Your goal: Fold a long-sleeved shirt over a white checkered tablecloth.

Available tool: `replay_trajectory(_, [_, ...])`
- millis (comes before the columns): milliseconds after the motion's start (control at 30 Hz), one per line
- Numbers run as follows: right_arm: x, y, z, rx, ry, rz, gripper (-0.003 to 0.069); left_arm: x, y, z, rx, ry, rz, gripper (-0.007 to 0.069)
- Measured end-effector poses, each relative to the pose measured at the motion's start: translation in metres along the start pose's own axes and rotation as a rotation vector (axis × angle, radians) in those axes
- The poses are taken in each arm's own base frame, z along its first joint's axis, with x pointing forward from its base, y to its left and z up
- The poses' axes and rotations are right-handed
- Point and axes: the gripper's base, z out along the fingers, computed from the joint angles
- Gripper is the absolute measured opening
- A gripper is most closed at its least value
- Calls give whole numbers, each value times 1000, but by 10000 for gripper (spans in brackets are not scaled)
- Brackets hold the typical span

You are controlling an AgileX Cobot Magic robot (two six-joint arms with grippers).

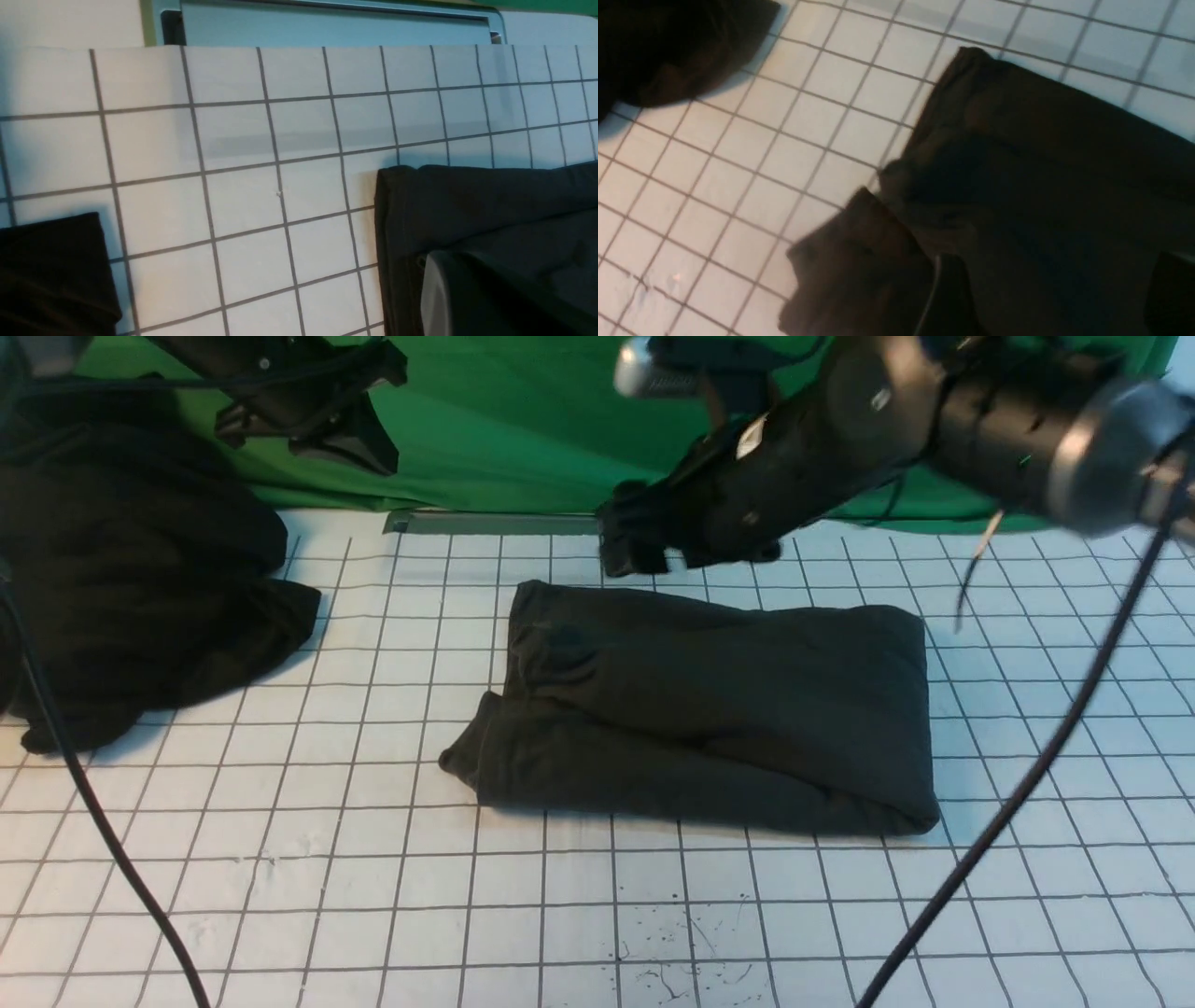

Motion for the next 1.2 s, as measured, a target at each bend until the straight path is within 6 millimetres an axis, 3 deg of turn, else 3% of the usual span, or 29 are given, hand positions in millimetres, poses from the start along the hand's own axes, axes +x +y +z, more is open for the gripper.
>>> replay_trajectory(100, [-3, -31, -36, 78, 121, 14, 353, 0, 0, 0, 6, 1, -8, 3])
replay_trajectory(133, [-1, -48, -47, 120, 178, 28, 262, 1, -2, 0, 32, 4, -23, 3])
replay_trajectory(167, [2, -60, -54, 146, 219, 33, 194, 3, -4, 1, 60, 14, -40, 3])
replay_trajectory(200, [2, -62, -55, 148, 223, 35, 194, 3, -4, 1, 60, 14, -40, 3])
replay_trajectory(233, [8, -78, -62, 183, 261, 53, 93, 9, -12, 1, 122, 37, -64, 3])
replay_trajectory(300, [18, -91, -65, 208, 302, 76, 34, 19, -26, 1, 183, 71, -63, 3])
replay_trajectory(367, [26, -96, -66, 215, 331, 84, 15, 29, -39, 3, 207, 107, -40, 3])
replay_trajectory(400, [38, -100, -63, 220, 378, 89, 4, 41, -56, 11, 225, 153, 3, 3])
replay_trajectory(433, [41, -101, -62, 220, 389, 91, 3, 43, -57, 13, 226, 161, 5, 3])
replay_trajectory(467, [52, -103, -56, 216, 429, 81, 1, 53, -71, 25, 231, 196, 36, 3])
replay_trajectory(500, [52, -103, -56, 216, 427, 81, 0, 55, -72, 29, 230, 204, 39, 3])
replay_trajectory(600, [75, -111, -39, 218, 473, 89, -2, 71, -92, 67, 196, 211, 100, 3])
replay_trajectory(700, [89, -115, -31, 221, 500, 93, -2, 80, -92, 93, 157, 239, 127, 3])
replay_trajectory(767, [102, -118, -25, 223, 527, 95, -2, 94, -83, 119, 90, 317, 133, 3])
replay_trajectory(867, [108, -120, -22, 224, 539, 92, -2, 106, -69, 137, 9, 395, 92, 3])
replay_trajectory(933, [108, -120, -21, 225, 538, 90, -2, 107, -68, 138, 1, 401, 72, 3])
replay_trajectory(1033, [108, -120, -21, 224, 535, 82, 0, 101, -72, 123, -14, 389, 76, 3])
replay_trajectory(1133, [108, -120, -22, 223, 538, 79, 2, 92, -80, 98, -20, 340, 85, 3])
replay_trajectory(1167, [108, -120, -22, 223, 539, 79, 4, 83, -89, 73, -15, 288, 92, 3])
replay_trajectory(1200, [108, -120, -22, 223, 539, 79, 4, 82, -90, 69, -16, 282, 92, 3])
